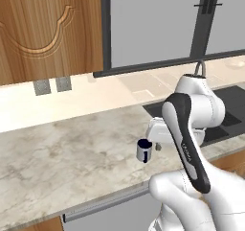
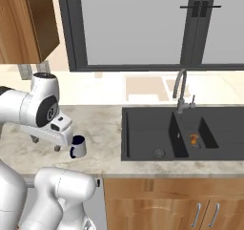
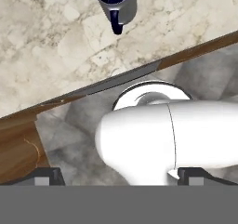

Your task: Clear the mugs and bowl far away from the sink.

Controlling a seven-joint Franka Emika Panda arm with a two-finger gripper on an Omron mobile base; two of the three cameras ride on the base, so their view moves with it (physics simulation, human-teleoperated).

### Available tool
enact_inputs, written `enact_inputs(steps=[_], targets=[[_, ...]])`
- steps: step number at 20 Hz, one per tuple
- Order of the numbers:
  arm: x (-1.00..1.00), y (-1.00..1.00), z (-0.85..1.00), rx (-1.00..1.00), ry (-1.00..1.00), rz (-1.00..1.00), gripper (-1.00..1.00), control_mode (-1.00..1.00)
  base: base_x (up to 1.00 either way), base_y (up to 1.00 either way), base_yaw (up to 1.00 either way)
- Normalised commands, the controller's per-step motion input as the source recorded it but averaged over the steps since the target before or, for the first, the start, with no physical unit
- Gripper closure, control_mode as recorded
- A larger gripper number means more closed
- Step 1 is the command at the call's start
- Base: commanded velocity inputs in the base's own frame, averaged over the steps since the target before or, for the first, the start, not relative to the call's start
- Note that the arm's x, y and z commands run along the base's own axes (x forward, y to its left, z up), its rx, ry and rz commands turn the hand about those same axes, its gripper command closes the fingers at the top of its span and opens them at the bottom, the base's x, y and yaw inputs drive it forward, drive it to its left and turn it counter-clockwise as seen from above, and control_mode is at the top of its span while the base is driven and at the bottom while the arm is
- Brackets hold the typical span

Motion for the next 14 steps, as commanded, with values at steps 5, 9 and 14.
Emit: enact_inputs(steps=[5,9,14], targets=[[0.13,0.14,-0.22,-0.06,-0.03,0.00,-1.00,-1.00,0.00,0.00,0.00],[0.08,0.12,-0.17,-0.07,-0.05,0.00,-1.00,-1.00,0.00,0.00,0.00],[0.16,0.02,-0.22,-0.06,-0.02,0.00,-1.00,-1.00,0.00,0.00,0.00]])
